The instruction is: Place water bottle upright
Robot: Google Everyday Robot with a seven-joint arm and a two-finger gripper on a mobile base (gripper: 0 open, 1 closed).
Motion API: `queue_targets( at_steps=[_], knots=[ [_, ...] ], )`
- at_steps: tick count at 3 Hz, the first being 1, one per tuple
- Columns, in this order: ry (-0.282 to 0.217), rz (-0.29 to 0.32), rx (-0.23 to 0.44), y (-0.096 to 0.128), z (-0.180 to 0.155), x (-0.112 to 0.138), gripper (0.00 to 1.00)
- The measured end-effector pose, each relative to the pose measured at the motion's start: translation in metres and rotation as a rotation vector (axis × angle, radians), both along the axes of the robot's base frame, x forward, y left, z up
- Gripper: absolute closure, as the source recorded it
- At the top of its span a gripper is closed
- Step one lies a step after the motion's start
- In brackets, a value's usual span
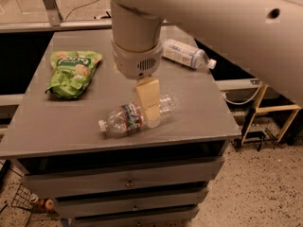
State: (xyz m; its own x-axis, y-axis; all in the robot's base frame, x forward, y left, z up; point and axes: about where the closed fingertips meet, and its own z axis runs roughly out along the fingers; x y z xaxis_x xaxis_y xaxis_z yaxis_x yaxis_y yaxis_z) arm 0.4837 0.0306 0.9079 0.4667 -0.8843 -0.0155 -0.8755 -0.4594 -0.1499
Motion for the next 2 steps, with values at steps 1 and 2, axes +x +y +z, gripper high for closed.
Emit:
queue_targets(
  at_steps=[1,2],
  knots=[
    [-0.015,-0.020,-0.042,0.010,-0.022,-0.005,0.00],
    [-0.015,-0.048,-0.089,0.013,-0.047,-0.004,0.00]
  ],
)
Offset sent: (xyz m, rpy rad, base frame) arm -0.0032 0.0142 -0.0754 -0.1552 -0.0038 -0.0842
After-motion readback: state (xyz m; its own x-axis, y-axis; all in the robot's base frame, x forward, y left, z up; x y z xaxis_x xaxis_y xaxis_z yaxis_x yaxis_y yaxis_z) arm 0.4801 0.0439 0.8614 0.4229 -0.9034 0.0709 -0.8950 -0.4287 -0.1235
